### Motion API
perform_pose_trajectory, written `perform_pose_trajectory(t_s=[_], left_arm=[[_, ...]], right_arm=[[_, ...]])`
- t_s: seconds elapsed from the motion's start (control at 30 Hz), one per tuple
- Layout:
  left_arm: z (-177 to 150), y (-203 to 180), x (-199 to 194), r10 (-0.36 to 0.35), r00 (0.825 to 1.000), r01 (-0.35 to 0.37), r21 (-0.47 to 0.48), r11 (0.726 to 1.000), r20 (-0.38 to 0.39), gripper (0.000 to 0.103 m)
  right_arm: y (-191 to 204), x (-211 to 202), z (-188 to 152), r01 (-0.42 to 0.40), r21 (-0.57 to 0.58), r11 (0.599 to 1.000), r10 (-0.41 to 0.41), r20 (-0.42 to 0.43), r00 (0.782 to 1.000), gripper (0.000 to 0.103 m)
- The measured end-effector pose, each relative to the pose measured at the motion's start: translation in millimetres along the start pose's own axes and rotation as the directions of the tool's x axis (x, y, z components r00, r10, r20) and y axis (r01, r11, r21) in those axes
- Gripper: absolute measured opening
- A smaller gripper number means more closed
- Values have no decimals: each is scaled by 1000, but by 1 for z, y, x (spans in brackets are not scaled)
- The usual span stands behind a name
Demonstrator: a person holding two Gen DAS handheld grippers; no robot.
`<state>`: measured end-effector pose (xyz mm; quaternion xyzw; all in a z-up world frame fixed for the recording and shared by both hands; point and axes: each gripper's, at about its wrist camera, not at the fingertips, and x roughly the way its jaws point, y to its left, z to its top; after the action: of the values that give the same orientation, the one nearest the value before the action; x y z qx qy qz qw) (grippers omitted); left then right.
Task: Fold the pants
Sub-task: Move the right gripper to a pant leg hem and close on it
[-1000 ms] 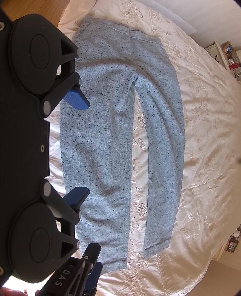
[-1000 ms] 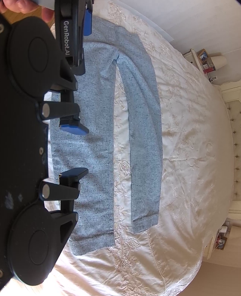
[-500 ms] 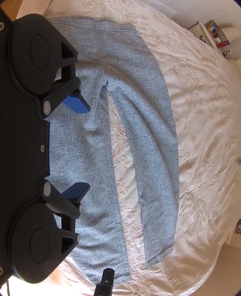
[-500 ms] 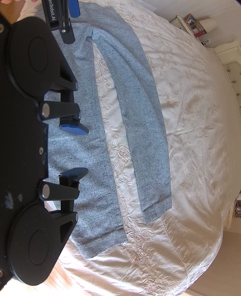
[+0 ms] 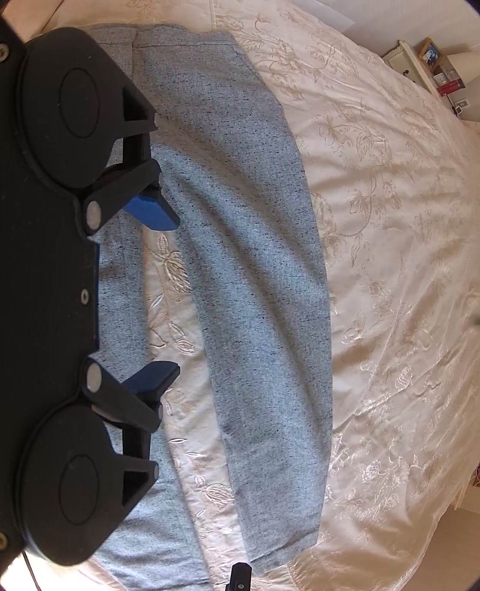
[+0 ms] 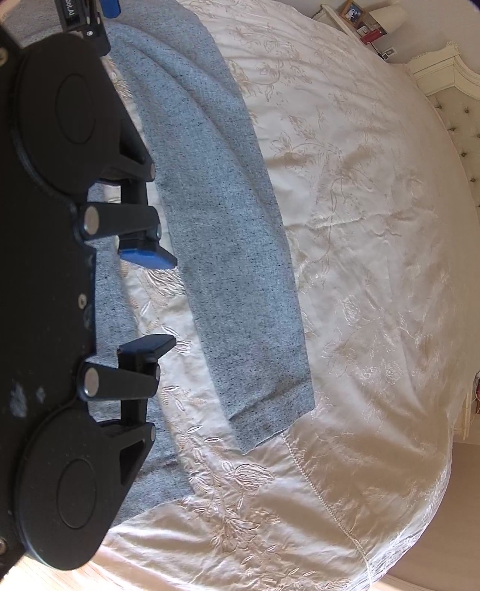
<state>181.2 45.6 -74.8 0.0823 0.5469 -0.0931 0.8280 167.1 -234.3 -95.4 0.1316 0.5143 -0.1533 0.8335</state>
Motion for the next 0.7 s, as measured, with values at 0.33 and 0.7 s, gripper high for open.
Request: perform_pose_trajectory(t_s=[0.33,0.7], left_arm=[[17,-49,27,6,997,-9,-37,999,-71,82],[13,-72,29,81,989,-88,-51,995,-123,82]], right_arm=[[-110,74,35,5,-106,994,-25,-189,982,41],[-142,100,117,-58,113,992,69,-100,993,42]])
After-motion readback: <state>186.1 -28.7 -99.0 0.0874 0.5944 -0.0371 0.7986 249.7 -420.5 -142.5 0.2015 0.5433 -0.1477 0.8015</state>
